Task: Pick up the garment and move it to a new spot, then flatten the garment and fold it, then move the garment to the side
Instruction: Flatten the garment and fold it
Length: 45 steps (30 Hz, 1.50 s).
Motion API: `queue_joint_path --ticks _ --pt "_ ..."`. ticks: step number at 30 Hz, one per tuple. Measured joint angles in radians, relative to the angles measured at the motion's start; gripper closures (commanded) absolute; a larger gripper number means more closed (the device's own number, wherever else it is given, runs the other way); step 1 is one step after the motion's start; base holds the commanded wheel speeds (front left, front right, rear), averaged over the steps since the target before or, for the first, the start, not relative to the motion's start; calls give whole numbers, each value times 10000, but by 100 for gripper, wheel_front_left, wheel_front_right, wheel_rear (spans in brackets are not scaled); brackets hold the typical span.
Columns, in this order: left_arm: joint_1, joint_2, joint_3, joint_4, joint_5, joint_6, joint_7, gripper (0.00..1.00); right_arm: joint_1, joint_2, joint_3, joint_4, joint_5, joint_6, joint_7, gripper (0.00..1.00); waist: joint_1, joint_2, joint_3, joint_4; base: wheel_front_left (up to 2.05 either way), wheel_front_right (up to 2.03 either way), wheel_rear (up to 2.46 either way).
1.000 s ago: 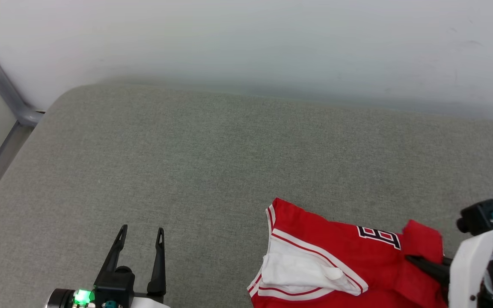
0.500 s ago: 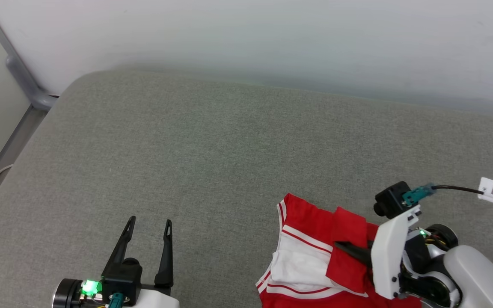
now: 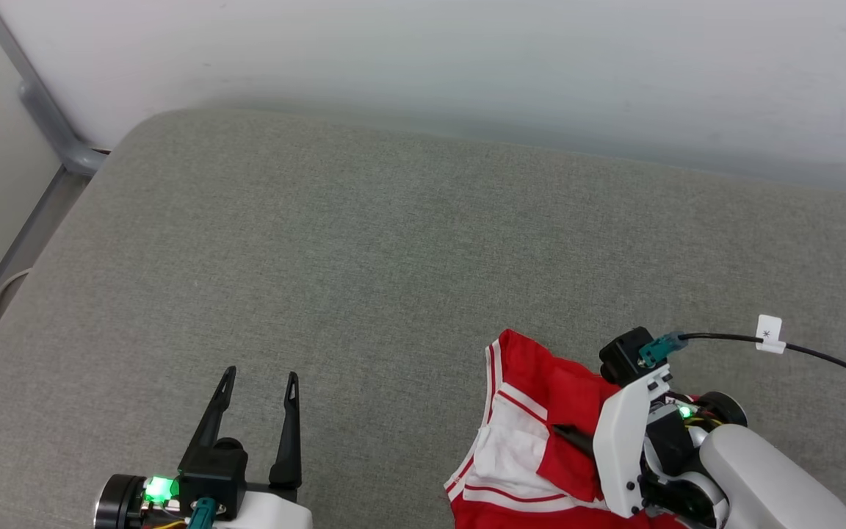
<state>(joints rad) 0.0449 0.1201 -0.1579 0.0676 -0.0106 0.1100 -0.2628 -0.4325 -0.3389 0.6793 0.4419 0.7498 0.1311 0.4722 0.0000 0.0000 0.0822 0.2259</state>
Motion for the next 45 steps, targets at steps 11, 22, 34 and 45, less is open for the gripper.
queue_joint_path --ticks 11,22,34,45 --pt "130 42 40 79 -12 12 0 0 104 -708 -38 -913 -491 2 -2015 0 0 0 -325 -303 0 0 0" --pt "528 232 104 52 -10 31 -2 0 1759 -1078 -3133 -2362 -2401 0 -4148 0 -1 0 -902 -996 0 0 0" --pt "606 259 109 -182 -10 71 -2 0 3457 502 -6086 -3233 -5795 2 -6376 0 -1 0 -1086 -1559 0 0 0" --pt "636 247 79 -362 -23 102 -2 0 4703 2013 -7273 -3705 -6529 2 -7191 0 0 0 -1240 -1724 0 0 0"
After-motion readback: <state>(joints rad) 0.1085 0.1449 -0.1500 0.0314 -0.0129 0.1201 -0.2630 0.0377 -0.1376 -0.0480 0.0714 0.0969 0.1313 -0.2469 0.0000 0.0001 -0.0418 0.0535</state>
